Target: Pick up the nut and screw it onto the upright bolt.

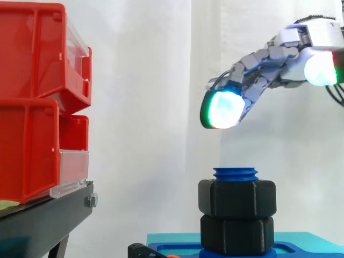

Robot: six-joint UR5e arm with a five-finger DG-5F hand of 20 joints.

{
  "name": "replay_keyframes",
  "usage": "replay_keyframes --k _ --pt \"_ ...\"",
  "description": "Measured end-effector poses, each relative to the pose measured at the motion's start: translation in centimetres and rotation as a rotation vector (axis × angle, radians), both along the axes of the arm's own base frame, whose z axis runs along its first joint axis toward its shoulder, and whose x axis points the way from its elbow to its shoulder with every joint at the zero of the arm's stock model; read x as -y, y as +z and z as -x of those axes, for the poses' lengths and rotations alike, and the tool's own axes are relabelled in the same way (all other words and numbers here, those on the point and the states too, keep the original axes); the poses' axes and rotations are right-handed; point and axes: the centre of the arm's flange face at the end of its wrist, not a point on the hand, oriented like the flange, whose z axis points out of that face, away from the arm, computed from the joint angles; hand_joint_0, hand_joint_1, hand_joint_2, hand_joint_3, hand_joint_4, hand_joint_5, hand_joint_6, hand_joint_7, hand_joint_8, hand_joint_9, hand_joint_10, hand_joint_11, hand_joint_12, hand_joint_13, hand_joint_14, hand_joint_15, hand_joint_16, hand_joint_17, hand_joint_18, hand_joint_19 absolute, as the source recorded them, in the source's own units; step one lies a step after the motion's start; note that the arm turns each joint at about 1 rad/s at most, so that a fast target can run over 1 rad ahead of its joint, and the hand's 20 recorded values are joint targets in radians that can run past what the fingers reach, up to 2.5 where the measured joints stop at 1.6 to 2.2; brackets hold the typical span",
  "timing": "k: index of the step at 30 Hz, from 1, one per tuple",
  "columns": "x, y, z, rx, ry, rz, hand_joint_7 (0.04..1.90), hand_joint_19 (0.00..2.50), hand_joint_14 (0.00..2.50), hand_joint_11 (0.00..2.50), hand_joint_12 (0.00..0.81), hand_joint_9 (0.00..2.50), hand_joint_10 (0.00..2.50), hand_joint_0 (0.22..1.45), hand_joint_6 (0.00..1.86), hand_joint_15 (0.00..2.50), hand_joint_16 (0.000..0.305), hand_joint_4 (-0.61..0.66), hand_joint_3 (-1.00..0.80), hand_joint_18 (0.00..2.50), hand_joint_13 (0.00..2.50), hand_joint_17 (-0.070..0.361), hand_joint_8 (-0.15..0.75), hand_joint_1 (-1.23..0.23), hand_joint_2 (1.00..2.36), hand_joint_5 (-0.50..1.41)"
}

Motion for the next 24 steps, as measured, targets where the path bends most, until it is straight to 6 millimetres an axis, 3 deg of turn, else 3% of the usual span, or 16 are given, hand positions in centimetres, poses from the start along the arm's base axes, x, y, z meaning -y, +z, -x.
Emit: replay_keyframes --k 7,14,18,24 --pt "0.3 2.5 5.5 -0.079 -0.129 0.115 0.70 0.00 0.00 0.00 0.359 0.27 0.00 0.47 0.50 0.00 0.049 0.17 -0.50 0.00 0.00 0.109 0.236 -0.33 1.00 -0.22" --pt "0.1 5.2 10.1 0.002 -0.252 0.044 0.69 0.00 0.00 0.00 0.364 0.22 0.00 0.49 0.50 0.00 0.048 0.17 -0.50 0.00 0.00 0.108 0.236 -0.34 1.00 -0.23" --pt "0.1 4.1 11.3 0.017 -0.319 -0.028 0.66 0.00 0.00 0.00 0.366 0.18 0.00 0.49 0.50 0.00 0.048 0.18 -0.50 0.00 0.00 0.109 0.233 -0.35 1.00 -0.24" --pt "-0.1 3.5 11.2 0.011 -0.394 -0.168 0.62 0.00 0.00 0.00 0.368 0.07 0.00 0.49 0.50 0.00 0.048 0.23 -0.50 0.00 0.00 0.108 0.235 -0.33 1.00 -0.25"
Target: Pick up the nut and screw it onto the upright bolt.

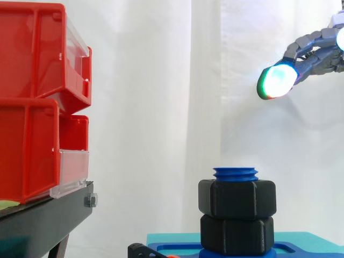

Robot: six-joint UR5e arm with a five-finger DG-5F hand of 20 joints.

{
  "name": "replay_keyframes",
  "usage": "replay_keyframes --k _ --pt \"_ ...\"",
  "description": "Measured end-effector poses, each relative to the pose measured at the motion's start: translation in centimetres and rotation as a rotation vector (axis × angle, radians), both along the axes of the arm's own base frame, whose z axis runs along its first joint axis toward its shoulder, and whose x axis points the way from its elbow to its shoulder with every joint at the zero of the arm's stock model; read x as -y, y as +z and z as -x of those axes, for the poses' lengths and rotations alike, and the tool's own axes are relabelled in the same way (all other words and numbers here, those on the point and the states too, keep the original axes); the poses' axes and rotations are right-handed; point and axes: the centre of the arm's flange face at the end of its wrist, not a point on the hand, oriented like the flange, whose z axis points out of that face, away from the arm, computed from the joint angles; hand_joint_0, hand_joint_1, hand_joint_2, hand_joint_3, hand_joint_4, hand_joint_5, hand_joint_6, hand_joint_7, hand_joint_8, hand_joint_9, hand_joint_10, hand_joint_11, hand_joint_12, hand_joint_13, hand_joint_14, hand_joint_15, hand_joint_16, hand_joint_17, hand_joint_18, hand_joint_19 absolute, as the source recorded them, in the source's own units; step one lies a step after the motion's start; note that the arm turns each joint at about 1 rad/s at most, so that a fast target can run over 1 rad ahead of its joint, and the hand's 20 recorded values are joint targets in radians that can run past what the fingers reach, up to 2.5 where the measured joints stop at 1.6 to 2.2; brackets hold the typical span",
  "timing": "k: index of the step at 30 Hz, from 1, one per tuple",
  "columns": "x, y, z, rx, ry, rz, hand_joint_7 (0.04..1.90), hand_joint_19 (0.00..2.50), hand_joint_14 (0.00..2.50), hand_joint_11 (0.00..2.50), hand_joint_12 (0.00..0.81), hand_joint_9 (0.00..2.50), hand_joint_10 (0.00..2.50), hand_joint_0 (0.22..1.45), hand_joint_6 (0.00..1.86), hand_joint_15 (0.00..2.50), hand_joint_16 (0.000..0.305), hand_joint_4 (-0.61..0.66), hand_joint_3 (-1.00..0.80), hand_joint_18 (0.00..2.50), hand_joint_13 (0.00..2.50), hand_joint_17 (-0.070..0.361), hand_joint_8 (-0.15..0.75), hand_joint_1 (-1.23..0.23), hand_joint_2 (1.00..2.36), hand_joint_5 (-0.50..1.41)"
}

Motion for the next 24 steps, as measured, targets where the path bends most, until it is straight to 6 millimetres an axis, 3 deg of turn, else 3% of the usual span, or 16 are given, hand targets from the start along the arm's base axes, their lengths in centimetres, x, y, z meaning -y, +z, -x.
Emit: replay_keyframes --k 5,14,24 --pt "0.0 -0.1 -0.3 0.015 -0.078 -0.126 0.59 0.00 0.00 0.00 0.372 0.04 0.00 0.48 0.50 0.00 0.049 0.24 -0.50 0.00 0.00 0.110 0.237 -0.34 1.00 -0.26" --pt "-0.3 -3.0 0.0 0.017 -0.117 -0.366 0.56 0.00 0.00 0.00 0.392 0.02 0.00 0.48 0.50 0.00 0.054 0.29 -0.50 0.00 0.00 0.122 0.266 -0.33 1.00 -0.27" --pt "-0.2 -3.2 -0.2 0.059 -0.129 -0.483 0.58 0.00 0.00 0.00 0.403 0.02 0.00 0.48 0.50 0.00 0.055 0.31 -0.50 0.00 0.00 0.124 0.288 -0.32 1.00 -0.27"
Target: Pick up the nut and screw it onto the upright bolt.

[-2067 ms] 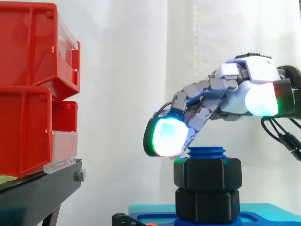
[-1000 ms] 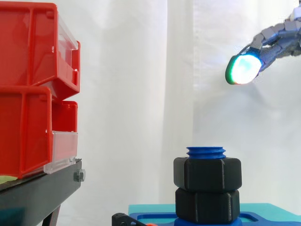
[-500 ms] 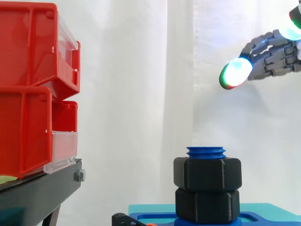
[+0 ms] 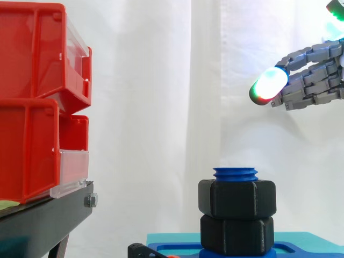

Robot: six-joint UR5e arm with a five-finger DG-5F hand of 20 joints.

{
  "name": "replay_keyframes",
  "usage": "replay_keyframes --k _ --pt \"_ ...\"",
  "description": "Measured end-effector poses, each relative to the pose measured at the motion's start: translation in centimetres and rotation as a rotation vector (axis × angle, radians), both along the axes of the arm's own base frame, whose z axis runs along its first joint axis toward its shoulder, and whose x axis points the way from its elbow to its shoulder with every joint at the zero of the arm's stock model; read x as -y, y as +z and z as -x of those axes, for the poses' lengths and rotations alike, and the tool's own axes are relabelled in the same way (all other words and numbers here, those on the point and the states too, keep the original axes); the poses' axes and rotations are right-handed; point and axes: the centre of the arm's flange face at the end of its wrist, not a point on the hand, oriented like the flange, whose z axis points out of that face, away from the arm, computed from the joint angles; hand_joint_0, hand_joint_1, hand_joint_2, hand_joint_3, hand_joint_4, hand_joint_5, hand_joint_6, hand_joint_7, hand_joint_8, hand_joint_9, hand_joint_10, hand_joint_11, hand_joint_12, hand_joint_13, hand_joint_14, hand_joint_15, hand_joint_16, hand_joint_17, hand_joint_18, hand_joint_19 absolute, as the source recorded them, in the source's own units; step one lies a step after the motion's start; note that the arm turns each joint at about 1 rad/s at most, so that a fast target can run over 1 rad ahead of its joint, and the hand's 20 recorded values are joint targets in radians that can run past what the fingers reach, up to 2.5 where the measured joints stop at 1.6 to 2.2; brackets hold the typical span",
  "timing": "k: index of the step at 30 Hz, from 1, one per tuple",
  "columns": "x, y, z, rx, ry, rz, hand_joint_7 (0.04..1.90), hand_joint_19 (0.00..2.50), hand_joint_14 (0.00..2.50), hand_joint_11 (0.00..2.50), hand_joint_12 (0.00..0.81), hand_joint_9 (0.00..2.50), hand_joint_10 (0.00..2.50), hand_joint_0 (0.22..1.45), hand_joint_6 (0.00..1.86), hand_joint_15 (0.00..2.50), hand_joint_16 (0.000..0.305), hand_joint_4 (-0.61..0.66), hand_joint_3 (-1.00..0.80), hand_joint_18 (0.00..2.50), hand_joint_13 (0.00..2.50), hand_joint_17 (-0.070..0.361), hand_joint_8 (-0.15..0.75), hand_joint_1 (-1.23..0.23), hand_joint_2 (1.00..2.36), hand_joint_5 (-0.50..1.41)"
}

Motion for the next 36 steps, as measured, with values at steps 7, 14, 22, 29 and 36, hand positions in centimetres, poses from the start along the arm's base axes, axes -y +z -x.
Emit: replay_keyframes --k 7,14,22,29,36 --pt "0.13 -0.15 0.15 -0.012 -0.014 -0.007 0.59 0.00 0.00 0.00 0.405 0.03 0.00 0.48 0.50 0.00 0.056 0.31 -0.50 0.00 0.00 0.127 0.291 -0.33 1.00 -0.27" --pt "-0.05 -0.26 0.20 -0.030 -0.013 0.048 0.60 0.00 0.00 0.00 0.405 0.03 0.00 0.48 0.50 0.00 0.057 0.31 -0.50 0.00 0.00 0.127 0.293 -0.33 1.00 -0.27" --pt "0.04 -0.27 0.24 -0.040 -0.014 0.110 0.59 0.00 0.00 0.00 0.405 0.03 0.00 0.48 0.50 0.00 0.056 0.31 -0.50 0.00 0.00 0.127 0.294 -0.33 1.00 -0.27" --pt "0.05 -0.27 0.25 -0.041 -0.014 0.115 0.59 0.00 0.00 0.00 0.412 0.00 0.00 0.48 0.50 0.00 0.058 0.32 -0.50 0.00 0.00 0.130 0.300 -0.34 1.00 -0.28" --pt "0.05 -0.27 0.25 -0.041 -0.014 0.115 0.59 0.00 0.00 0.00 0.411 0.00 0.00 0.48 0.50 0.00 0.058 0.31 -0.50 0.00 0.00 0.131 0.300 -0.33 1.00 -0.28"
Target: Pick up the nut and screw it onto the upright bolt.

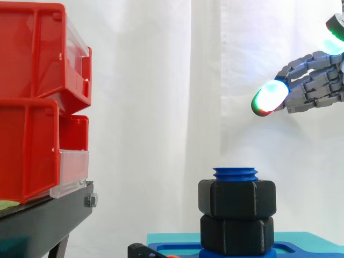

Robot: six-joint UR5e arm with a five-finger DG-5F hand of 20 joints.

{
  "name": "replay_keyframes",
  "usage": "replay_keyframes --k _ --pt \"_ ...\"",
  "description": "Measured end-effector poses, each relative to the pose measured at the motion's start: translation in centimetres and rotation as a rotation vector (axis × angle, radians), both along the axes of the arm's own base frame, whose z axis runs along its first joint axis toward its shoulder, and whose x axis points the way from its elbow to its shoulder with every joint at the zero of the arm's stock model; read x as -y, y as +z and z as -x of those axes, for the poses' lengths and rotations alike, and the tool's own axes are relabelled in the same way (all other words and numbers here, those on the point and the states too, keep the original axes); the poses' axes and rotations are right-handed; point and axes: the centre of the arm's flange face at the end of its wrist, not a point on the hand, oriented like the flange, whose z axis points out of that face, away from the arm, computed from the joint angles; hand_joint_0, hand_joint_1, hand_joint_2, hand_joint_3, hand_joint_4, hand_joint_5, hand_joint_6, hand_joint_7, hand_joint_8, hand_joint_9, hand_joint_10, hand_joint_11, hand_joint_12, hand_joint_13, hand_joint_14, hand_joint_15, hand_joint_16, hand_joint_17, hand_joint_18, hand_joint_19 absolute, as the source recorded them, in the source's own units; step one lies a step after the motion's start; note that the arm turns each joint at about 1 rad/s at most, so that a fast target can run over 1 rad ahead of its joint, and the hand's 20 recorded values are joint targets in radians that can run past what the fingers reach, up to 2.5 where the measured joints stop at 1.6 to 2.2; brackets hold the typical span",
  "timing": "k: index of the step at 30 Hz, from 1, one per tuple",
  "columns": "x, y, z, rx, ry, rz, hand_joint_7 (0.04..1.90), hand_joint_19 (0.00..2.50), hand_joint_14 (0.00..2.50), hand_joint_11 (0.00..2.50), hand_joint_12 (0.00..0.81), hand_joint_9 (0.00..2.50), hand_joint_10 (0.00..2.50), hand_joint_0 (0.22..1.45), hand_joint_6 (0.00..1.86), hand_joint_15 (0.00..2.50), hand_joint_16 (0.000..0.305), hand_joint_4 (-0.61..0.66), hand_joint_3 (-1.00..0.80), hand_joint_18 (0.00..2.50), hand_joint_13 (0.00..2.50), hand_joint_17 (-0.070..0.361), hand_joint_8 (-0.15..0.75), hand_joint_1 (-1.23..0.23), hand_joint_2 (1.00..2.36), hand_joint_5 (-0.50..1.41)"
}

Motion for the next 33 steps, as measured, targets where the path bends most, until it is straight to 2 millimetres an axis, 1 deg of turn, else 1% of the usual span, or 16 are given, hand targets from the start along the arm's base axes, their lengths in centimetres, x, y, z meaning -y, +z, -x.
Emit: replay_keyframes --k 6,10,12,15,18,21,24,26,29,33 --pt "0.00 0.02 0.01 0.000 0.000 0.000 0.60 0.00 0.00 0.00 0.412 0.00 0.00 0.48 0.50 0.00 0.059 0.30 -0.50 0.00 0.00 0.132 0.300 -0.34 1.00 -0.27" --pt "0.00 0.01 0.00 0.000 0.000 0.000 0.66 0.00 0.00 0.00 0.410 0.00 0.00 0.48 0.50 0.00 0.059 0.31 -0.50 0.00 0.00 0.133 0.301 -0.35 1.00 -0.27" --pt "-0.01 0.01 0.00 0.000 0.000 0.000 0.64 0.00 0.00 0.00 0.409 0.00 0.00 0.49 0.50 0.00 0.059 0.30 -0.50 0.00 0.00 0.132 0.300 -0.36 1.00 -0.27" --pt "0.00 0.00 0.00 0.000 0.000 0.000 0.67 0.00 0.00 0.00 0.407 0.00 0.00 0.49 0.50 0.00 0.058 0.31 -0.50 0.00 0.00 0.131 0.294 -0.37 1.00 -0.27" --pt "0.00 0.00 0.00 0.000 0.000 0.000 0.61 0.00 0.00 0.00 0.407 0.00 0.00 0.49 0.50 0.00 0.058 0.31 -0.50 0.00 0.00 0.131 0.292 -0.37 1.00 -0.27" --pt "0.00 0.00 0.00 0.000 0.000 0.000 0.66 0.00 0.00 0.00 0.405 0.00 0.00 0.49 0.50 0.00 0.058 0.32 -0.50 0.00 0.00 0.131 0.287 -0.37 1.00 -0.26" --pt "0.00 0.00 0.00 0.000 0.000 0.000 0.64 0.00 0.00 0.00 0.406 0.00 0.00 0.49 0.50 0.00 0.059 0.30 -0.50 0.00 0.00 0.132 0.289 -0.37 1.00 -0.26" --pt "0.00 0.00 0.00 0.000 0.000 0.000 0.69 0.00 0.00 0.00 0.404 0.00 0.00 0.49 0.50 0.00 0.058 0.31 -0.50 0.00 0.00 0.131 0.289 -0.37 1.00 -0.26" --pt "0.00 0.00 0.00 0.000 0.000 0.000 0.64 0.00 0.00 0.00 0.404 0.00 0.00 0.49 0.50 0.00 0.058 0.31 -0.50 0.00 0.00 0.132 0.288 -0.38 1.00 -0.26" --pt "-0.05 0.01 -0.01 0.000 0.001 0.000 0.69 0.00 0.00 0.00 0.400 0.00 0.00 0.50 0.50 0.00 0.058 0.32 -0.50 0.00 0.00 0.130 0.286 -0.39 1.00 -0.26"
